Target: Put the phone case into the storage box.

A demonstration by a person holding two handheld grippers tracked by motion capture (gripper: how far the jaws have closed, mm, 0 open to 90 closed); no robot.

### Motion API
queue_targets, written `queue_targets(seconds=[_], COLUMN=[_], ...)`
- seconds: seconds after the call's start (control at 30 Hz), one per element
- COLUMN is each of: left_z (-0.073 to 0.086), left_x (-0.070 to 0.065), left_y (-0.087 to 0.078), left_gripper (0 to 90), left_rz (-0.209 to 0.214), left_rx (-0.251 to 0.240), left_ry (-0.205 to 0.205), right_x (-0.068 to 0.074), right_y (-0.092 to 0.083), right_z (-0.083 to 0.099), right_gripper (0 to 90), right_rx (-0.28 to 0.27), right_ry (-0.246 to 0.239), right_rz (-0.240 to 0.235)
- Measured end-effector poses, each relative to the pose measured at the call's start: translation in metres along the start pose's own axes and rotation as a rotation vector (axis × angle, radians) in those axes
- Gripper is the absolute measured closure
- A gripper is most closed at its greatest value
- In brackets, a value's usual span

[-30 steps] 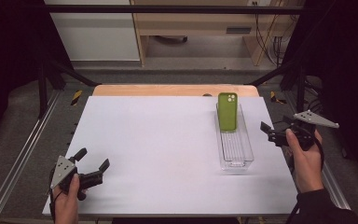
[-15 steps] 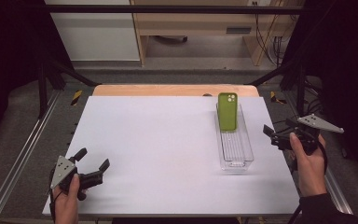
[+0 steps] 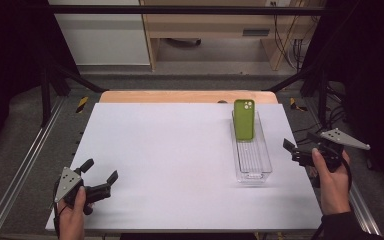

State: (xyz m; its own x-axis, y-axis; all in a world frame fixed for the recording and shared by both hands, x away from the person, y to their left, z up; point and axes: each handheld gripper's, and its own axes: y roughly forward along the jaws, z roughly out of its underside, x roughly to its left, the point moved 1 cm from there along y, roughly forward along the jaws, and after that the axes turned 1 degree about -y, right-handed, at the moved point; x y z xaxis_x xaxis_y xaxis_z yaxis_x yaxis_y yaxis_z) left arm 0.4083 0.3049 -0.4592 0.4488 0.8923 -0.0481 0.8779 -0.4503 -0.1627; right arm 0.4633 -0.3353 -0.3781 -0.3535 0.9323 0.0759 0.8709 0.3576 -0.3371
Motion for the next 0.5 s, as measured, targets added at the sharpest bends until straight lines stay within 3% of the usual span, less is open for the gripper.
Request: queue_targets(seconds=[0.5], left_z=[0.000], left_x=[-0.002], left_y=[0.000], left_gripper=[2.6], left_rz=[0.005], left_rx=[0.001], left_ry=[0.001], right_x=[0.003], right_y=[-0.007], right_z=[0.022], right_gripper=[4.2], right_rx=[-0.033], right_ry=[0.001], right_rz=[0.003])
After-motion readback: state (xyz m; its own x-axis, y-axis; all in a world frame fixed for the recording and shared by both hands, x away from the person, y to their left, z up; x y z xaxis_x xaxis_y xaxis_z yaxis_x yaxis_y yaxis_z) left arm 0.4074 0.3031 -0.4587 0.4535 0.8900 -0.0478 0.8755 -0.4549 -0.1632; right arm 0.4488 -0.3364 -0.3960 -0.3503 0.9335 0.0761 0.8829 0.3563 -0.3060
